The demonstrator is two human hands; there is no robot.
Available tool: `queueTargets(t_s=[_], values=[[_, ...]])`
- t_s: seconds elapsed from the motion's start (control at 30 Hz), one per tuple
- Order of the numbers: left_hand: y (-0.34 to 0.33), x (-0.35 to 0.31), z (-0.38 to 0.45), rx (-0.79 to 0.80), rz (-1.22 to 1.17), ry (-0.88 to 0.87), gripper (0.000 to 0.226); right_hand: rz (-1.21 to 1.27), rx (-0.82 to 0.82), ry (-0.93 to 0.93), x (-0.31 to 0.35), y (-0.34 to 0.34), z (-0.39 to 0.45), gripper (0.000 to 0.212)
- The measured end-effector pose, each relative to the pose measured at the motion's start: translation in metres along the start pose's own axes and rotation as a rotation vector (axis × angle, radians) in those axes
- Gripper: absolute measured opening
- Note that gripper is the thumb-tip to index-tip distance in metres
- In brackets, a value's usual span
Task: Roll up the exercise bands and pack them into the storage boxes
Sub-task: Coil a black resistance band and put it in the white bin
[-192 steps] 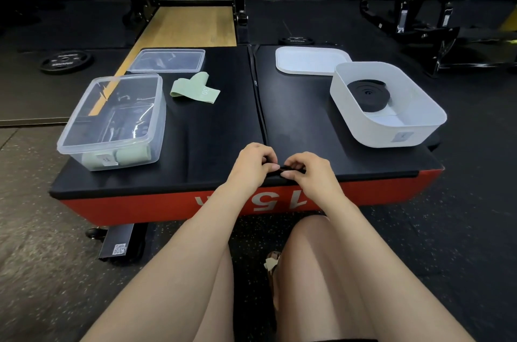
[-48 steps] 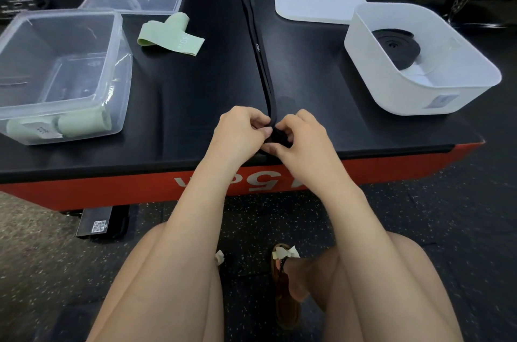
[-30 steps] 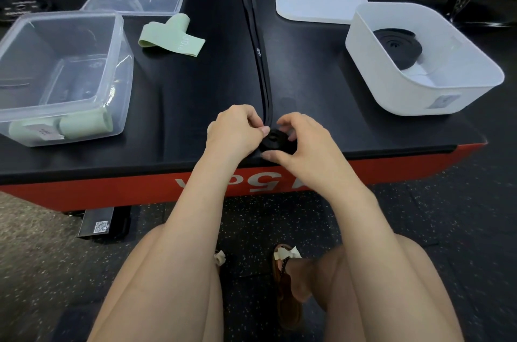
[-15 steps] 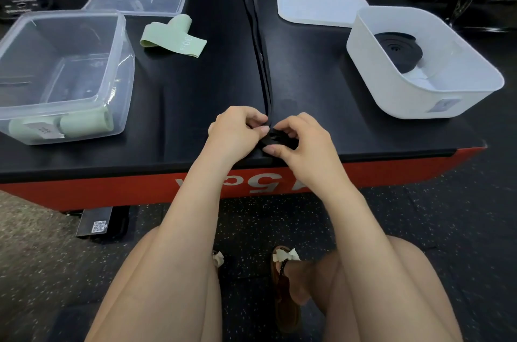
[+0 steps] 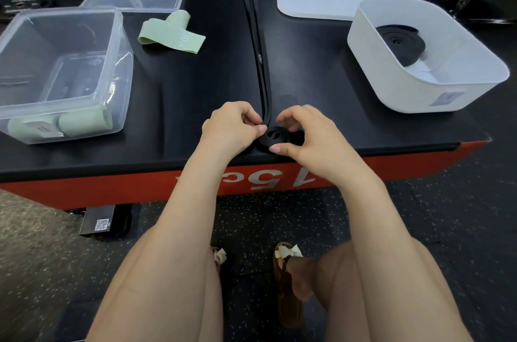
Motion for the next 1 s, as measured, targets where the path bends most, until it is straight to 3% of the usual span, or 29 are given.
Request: queueTargets(t_s=[0.13,0.23,0.33,0.43,0.67,0.8,1.0], values=[[0.0,-0.001,0.0,-0.025,-0.029,-0.016,0.014,-0.183,-0.12,-0.057,0.006,0.001,-0.005,0.047],[-0.002,-0.002,0.001,-0.024,-0.074,-0.025,0.031,-0.236,-0.225,-0.086,0.014,-0.006,-0.003,0.053],[-0.004,-0.002,0.0,-0.011,-0.079,-0.034,0.034,-0.201,-0.256,-0.068,0.013,-0.009,0.0,0.048],[-0.004,-0.002,-0.002,0.0,-0.047,-0.044,0.029,-0.134,-0.2,-0.032,0.008,-0.008,0.004,0.04],[0.004,-0.004,-0.004,-0.015,0.013,-0.042,0.008,0.006,-0.029,0.041,0.006,-0.004,0.004,0.051],[0.007,0.0,-0.003,-0.01,0.034,-0.002,0.01,0.122,0.047,0.039,0.002,-0.004,0.004,0.061],[0.005,0.002,-0.002,-0.029,0.077,0.043,0.016,0.115,0.077,0.016,0.0,-0.005,0.003,0.057]])
Point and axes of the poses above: each hand's wrist, its own z-axis towards the middle knuckle, its own y-axis out of the back of the hand, x = y × z, the point moved 8 cm from there along z, towards the middle knuckle, and after that the axes turned 1 degree about y, right-handed, at the moved point
